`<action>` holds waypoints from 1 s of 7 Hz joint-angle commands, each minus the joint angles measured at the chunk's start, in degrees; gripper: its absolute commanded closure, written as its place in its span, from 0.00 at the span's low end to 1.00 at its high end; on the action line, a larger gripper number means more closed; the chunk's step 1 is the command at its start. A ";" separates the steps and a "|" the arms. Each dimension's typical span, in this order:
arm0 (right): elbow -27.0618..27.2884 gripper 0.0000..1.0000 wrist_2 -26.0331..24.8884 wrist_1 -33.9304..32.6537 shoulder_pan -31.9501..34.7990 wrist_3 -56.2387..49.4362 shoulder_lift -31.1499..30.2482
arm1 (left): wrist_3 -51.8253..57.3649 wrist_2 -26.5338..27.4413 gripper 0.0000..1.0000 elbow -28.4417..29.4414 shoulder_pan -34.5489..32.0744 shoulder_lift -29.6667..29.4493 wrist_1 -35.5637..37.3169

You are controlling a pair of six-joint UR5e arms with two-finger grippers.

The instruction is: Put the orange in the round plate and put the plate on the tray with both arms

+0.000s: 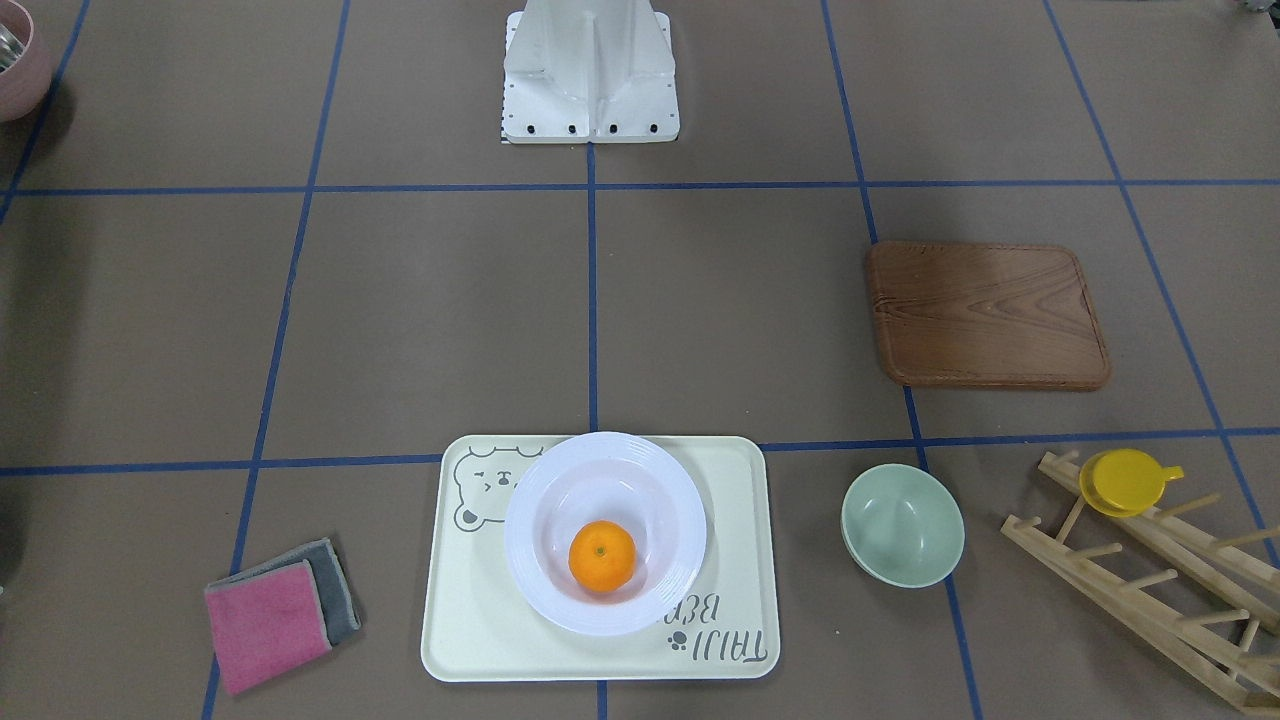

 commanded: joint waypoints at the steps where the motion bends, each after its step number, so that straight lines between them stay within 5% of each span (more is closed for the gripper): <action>1: 0.07 0.00 0.08 0.20 0.00 2.36 0.23 | -2.28 -0.30 0.01 0.17 0.00 -0.04 -1.14; 7: 0.07 0.00 2.19 0.21 0.00 2.18 -0.29 | -2.63 1.73 0.01 -0.27 0.09 0.66 -1.77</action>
